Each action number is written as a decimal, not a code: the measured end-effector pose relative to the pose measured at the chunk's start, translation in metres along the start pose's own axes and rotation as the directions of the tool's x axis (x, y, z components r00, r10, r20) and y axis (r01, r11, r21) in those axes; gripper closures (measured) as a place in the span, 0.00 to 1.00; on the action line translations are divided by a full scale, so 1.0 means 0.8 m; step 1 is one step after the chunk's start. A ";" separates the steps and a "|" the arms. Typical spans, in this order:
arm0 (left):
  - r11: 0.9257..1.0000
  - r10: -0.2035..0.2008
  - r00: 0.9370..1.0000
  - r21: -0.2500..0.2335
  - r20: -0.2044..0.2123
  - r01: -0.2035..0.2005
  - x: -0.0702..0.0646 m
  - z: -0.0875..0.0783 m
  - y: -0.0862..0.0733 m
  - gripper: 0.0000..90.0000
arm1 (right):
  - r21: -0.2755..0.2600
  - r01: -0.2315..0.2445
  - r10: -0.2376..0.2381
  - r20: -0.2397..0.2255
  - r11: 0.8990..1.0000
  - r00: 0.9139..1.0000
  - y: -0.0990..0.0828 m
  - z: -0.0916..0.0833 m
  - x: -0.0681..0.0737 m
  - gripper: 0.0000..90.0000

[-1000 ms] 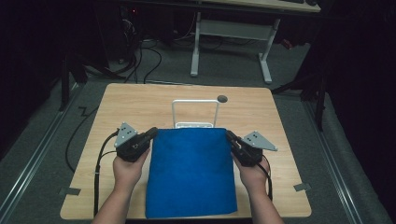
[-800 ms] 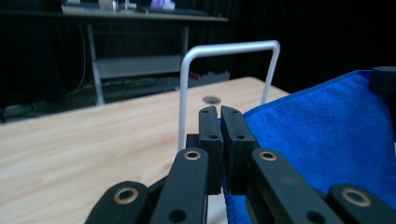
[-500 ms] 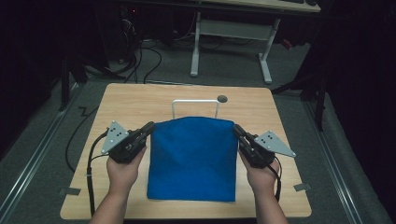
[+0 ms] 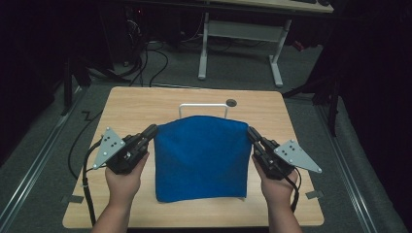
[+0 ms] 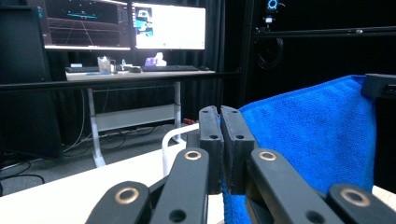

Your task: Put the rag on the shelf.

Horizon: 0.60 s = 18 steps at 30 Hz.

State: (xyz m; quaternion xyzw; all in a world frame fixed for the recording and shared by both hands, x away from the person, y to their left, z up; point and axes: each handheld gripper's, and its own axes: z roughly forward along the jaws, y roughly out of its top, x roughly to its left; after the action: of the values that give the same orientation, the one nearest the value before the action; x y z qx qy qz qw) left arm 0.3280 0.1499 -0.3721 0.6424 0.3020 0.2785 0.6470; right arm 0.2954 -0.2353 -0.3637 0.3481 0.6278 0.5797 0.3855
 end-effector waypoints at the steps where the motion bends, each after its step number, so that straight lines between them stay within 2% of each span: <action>1: 1.000 -0.002 1.000 0.000 0.001 0.002 0.000 0.001 0.001 0.98 | 0.001 0.001 -0.001 0.003 1.000 1.000 0.001 0.000 0.000 0.98; 2: 1.000 -0.001 1.000 0.002 0.003 0.001 0.000 0.003 0.002 0.98 | 0.002 -0.009 0.009 -0.005 1.000 1.000 0.003 0.002 -0.001 0.98; 5: 1.000 0.014 1.000 0.003 -0.007 -0.014 0.000 0.009 0.006 0.98 | 0.012 0.012 -0.012 0.003 1.000 1.000 0.007 0.007 -0.002 0.98; 7: 1.000 0.019 1.000 0.013 -0.014 -0.019 0.003 0.015 0.009 0.98 | 0.014 0.004 -0.004 -0.010 1.000 1.000 0.009 0.012 -0.005 0.98; 9: 1.000 0.012 1.000 0.019 -0.012 -0.012 0.007 0.021 0.015 0.98 | 0.027 0.014 -0.014 -0.005 1.000 1.000 0.014 0.018 -0.008 0.98; 12: 1.000 0.015 1.000 0.018 -0.017 -0.014 0.011 0.030 0.026 0.98 | 0.029 0.016 -0.016 -0.002 0.999 1.000 0.024 0.025 -0.012 0.98; 13: 1.000 0.018 1.000 0.013 -0.024 -0.018 0.013 0.035 0.036 0.98 | 0.029 0.014 -0.014 -0.002 0.999 1.000 0.031 0.030 -0.017 0.98; 14: 1.000 0.018 1.000 0.013 -0.024 -0.018 0.013 0.035 0.036 0.98 | 0.029 0.014 -0.014 -0.002 0.999 1.000 0.031 0.030 -0.017 0.98; 18: 0.999 0.035 0.998 0.019 -0.055 -0.034 0.024 0.048 0.054 0.98 | 0.021 0.016 -0.016 0.014 1.000 1.000 0.044 0.041 -0.029 0.98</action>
State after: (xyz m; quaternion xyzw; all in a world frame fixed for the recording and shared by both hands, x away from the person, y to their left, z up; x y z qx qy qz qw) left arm 0.3705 0.1394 -0.3296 0.6454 0.3109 0.3045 0.6277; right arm 0.3346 -0.2378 -0.3278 0.3512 0.6340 0.5675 0.3907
